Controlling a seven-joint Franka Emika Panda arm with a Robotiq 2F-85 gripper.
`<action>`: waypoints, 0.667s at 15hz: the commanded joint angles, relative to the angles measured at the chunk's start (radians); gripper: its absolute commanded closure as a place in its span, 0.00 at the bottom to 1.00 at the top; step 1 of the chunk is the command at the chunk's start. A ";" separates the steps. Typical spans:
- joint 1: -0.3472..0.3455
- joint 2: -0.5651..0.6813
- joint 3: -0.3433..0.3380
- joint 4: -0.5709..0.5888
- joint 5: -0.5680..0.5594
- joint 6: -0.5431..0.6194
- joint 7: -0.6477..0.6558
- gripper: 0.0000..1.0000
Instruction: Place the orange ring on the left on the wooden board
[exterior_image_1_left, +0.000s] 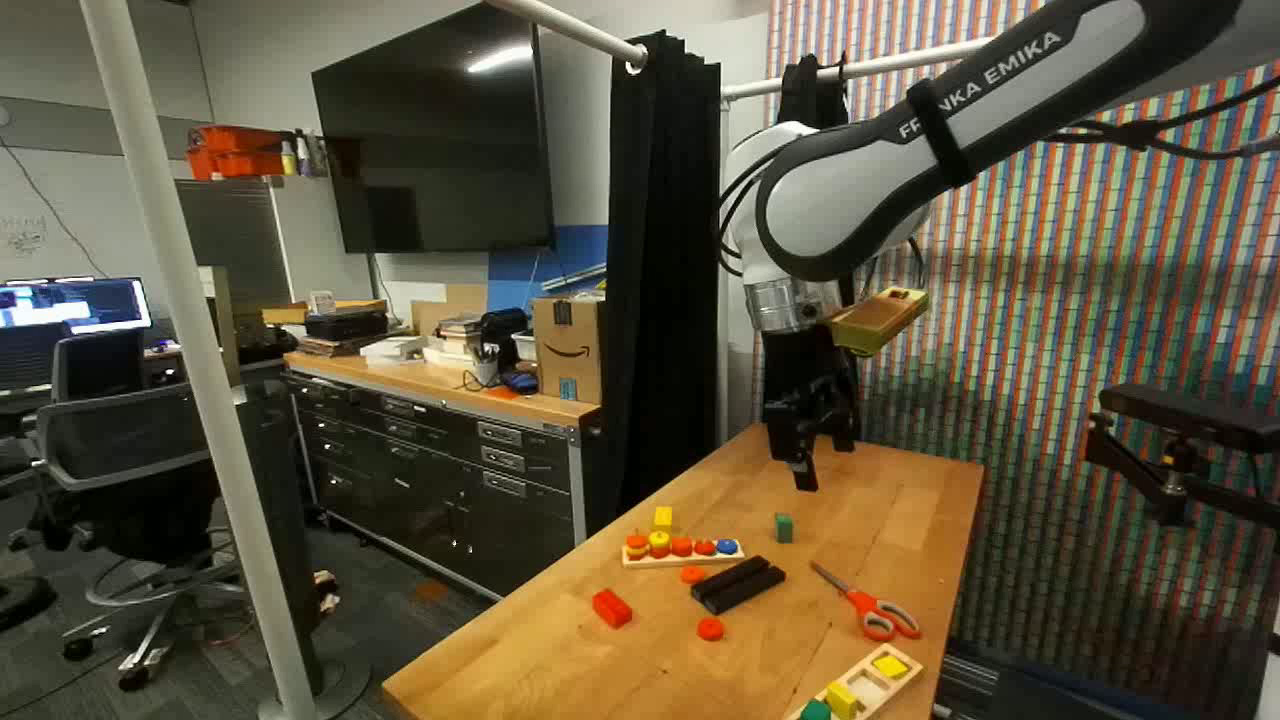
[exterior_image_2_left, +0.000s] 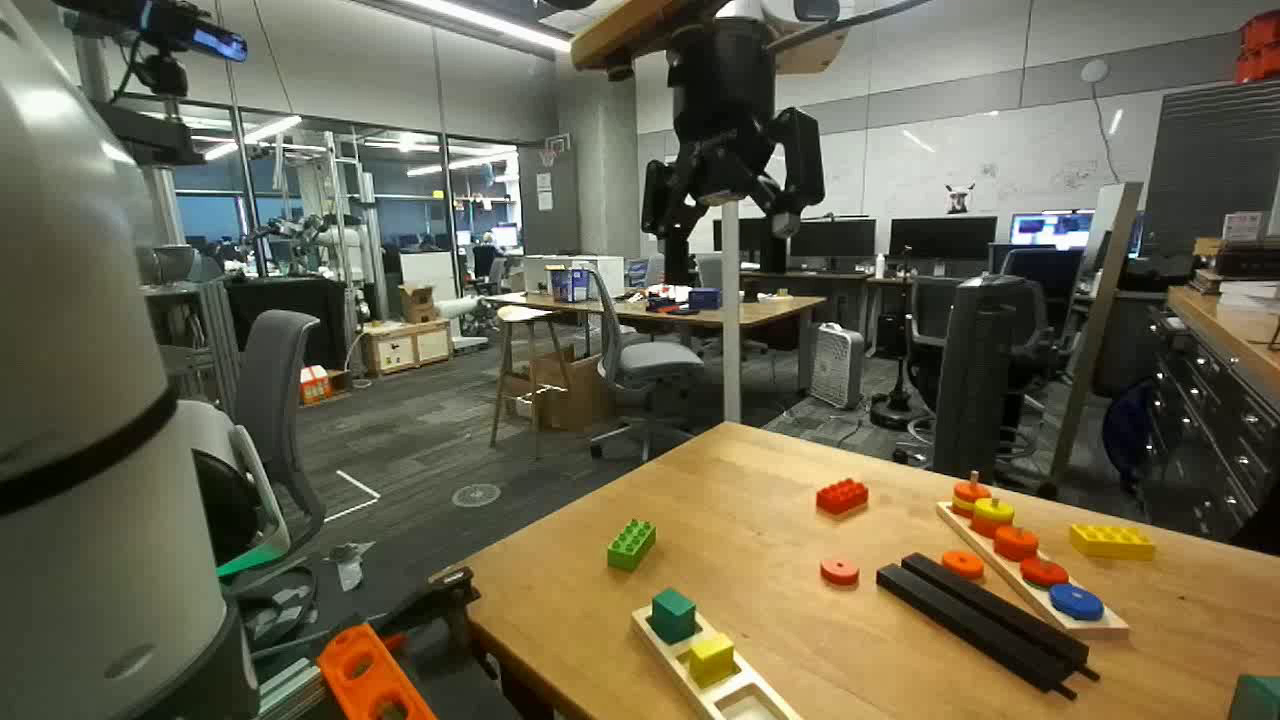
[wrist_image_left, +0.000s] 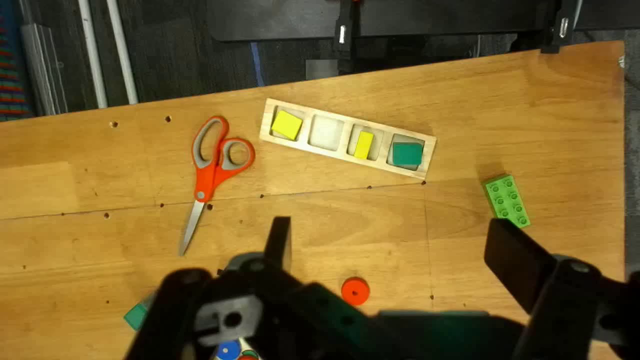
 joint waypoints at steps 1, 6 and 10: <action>0.010 0.000 -0.009 0.003 -0.003 -0.002 0.003 0.00; 0.010 0.000 -0.009 0.005 -0.003 -0.002 0.003 0.00; 0.002 0.037 -0.024 -0.040 0.001 0.108 0.016 0.00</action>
